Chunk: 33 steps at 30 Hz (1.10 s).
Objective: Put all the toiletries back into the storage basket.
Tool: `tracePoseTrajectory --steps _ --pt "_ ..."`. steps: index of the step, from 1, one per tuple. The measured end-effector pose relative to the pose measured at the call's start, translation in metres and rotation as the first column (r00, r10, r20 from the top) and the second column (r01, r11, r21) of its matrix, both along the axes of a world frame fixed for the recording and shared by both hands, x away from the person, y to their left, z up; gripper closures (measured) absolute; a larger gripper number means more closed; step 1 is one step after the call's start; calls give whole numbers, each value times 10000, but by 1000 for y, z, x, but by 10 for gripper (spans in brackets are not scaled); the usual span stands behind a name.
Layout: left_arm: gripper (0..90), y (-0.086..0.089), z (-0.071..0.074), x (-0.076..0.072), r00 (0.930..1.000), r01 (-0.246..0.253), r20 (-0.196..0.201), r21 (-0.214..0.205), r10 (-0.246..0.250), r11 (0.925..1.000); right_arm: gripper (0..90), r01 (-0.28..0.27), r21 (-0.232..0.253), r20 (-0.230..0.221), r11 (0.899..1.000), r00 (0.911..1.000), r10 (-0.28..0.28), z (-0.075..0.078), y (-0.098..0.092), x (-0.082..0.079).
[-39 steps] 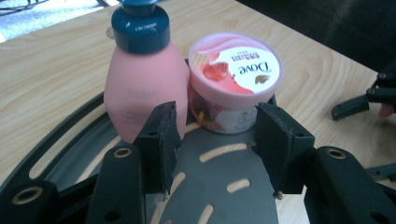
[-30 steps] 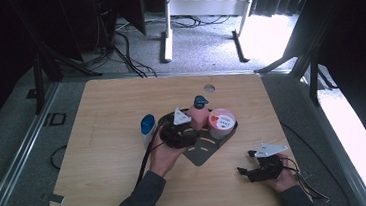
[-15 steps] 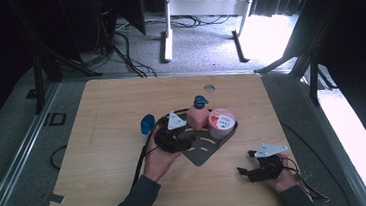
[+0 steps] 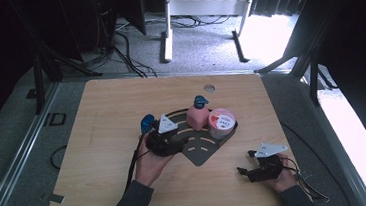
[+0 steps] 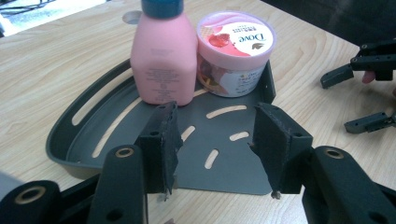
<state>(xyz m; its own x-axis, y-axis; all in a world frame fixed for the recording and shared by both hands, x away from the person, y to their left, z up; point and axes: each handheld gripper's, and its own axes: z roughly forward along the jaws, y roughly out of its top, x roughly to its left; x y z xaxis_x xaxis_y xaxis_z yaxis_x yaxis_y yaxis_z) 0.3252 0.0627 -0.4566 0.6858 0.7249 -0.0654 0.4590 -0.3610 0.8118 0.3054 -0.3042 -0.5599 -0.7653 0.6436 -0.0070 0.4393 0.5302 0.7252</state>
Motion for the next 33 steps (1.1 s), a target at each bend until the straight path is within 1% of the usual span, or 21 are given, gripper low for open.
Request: tracePoseTrajectory --steps 5,12,17,18,29,33 --pt "514 5 2 -3 10000 -37 -26 85 37 10000 183 -2 -1 1 10000 10000 2 0 0 0" --pt "519 14 3 -9 9999 -104 -38 54 104 9999 182 12 8 2 10000 10000 -12 0 0 0" --pt "520 20 4 -13 9999 -146 -80 158 147 9998 183 12 10 2 10000 10000 -12 0 0 0" --pt "520 20 3 -14 9998 -194 -81 105 195 9998 183 15 9 3 10000 10000 -15 0 0 0" --pt "520 31 4 -21 9993 -311 -206 312 318 9990 182 16 6 4 10000 10000 -16 0 0 0" --pt "519 35 4 -23 9990 -342 -269 451 355 9984 183 14 4 11 10000 10000 -14 0 0 0"
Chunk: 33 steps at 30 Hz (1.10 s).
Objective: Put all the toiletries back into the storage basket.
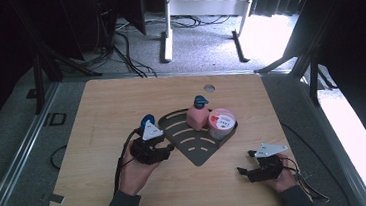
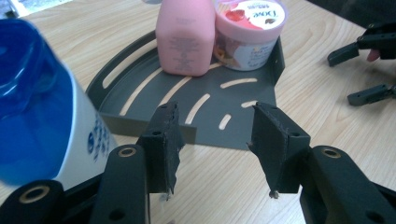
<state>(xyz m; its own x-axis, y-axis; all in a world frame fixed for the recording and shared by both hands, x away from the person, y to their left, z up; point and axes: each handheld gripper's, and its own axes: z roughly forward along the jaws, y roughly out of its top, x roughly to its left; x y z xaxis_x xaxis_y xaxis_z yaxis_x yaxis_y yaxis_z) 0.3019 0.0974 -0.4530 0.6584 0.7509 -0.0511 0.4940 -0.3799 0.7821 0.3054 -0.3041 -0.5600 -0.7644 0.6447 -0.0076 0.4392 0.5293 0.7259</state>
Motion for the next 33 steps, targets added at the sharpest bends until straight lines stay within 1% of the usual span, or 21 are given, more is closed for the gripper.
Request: tracePoseTrajectory --steps 4,7,9,11,14,16,21,23,25,27,28,33 --pt "516 5 0 -1 9999 -124 -120 42 124 9999 183 13 11 -12 10000 10000 -13 0 0 0" --pt "515 8 0 -2 9997 -236 -115 159 238 9996 183 6 8 0 10000 10000 -6 0 0 0" --pt "512 9 0 -3 9996 -270 -119 161 271 9995 183 8 10 -6 10000 10000 -8 0 0 0" --pt "505 12 1 -5 9992 -390 -97 311 394 9988 183 18 12 -27 10000 10000 -18 0 0 0" --pt "498 16 1 -5 9983 -576 -116 250 579 9980 183 9 3 -16 10000 10000 -9 0 0 0" --pt "497 20 1 -6 9973 -709 -157 265 713 9971 183 7 3 -17 10000 10000 -7 0 0 0" --pt "496 26 3 -7 9963 -841 -135 374 847 9958 183 10 4 -21 10000 10000 -10 0 0 0" --pt "494 28 3 -8 9956 -922 -130 434 929 9948 182 10 4 -21 10000 10000 -10 0 0 0" --pt "484 30 3 -8 9945 -1042 -60 603 1048 9927 183 9 4 -20 10000 10000 -9 0 0 0" --pt "477 31 4 -9 9937 -1115 -40 640 1120 9917 183 10 5 -22 10000 10000 -10 0 0 0" --pt "477 33 4 -9 9920 -1254 -28 683 1258 9898 183 8 3 -20 10000 10000 -8 0 0 0" --pt "459 38 5 -11 9880 -1540 51 835 1541 9845 183 7 3 -20 10000 10000 -7 0 0 0"
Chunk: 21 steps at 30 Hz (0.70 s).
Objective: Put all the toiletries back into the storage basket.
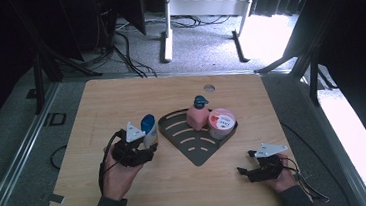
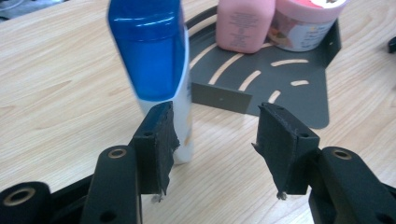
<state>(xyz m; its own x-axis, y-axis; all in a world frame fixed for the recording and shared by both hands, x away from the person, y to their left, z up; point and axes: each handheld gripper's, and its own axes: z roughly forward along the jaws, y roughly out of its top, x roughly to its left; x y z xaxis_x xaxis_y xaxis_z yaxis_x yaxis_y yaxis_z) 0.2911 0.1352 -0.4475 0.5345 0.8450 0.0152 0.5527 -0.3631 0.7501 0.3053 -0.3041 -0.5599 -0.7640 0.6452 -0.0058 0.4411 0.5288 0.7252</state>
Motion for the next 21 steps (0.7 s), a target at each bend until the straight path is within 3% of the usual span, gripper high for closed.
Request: tracePoseTrajectory --steps 14,21 --pt "412 5 -5 13 9982 -563 -180 226 567 9982 182 -2 -5 -2 10000 10000 2 0 0 0" --pt "446 8 -12 24 9967 -665 -418 560 689 9962 182 -5 -6 3 10000 10000 5 0 0 0"
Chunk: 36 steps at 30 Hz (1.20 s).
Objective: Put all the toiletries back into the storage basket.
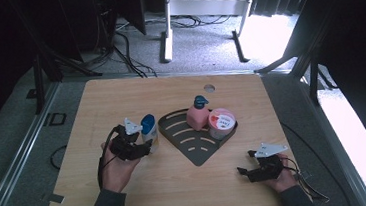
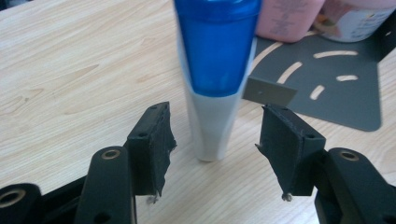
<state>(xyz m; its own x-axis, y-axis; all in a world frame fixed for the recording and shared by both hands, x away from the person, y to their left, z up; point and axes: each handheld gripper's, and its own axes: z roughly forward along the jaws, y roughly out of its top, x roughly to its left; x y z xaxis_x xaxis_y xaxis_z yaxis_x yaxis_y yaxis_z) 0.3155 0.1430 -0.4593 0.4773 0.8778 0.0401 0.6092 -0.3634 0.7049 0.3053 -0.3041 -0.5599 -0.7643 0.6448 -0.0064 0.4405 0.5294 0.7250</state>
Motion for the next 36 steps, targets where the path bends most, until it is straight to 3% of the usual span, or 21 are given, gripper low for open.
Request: tracePoseTrajectory --steps 8,16,21,25,36 --pt "497 6 -2 6 9999 0 -168 -96 -2 10000 182 -5 0 9 10000 10000 5 0 0 0" --pt "512 8 -3 13 9993 -153 -341 113 157 9998 183 1 2 -2 10000 10000 -1 0 0 0" --pt "421 5 1 20 9995 11 -326 244 -3 9997 183 -5 -1 10 10000 10000 5 0 0 0" --pt "393 3 2 26 9991 142 -390 114 -138 9998 182 2 3 -10 10000 10000 -2 0 0 0" --pt "394 -5 8 38 9982 380 -478 262 -367 9989 182 -3 0 0 10000 10000 3 0 0 0"
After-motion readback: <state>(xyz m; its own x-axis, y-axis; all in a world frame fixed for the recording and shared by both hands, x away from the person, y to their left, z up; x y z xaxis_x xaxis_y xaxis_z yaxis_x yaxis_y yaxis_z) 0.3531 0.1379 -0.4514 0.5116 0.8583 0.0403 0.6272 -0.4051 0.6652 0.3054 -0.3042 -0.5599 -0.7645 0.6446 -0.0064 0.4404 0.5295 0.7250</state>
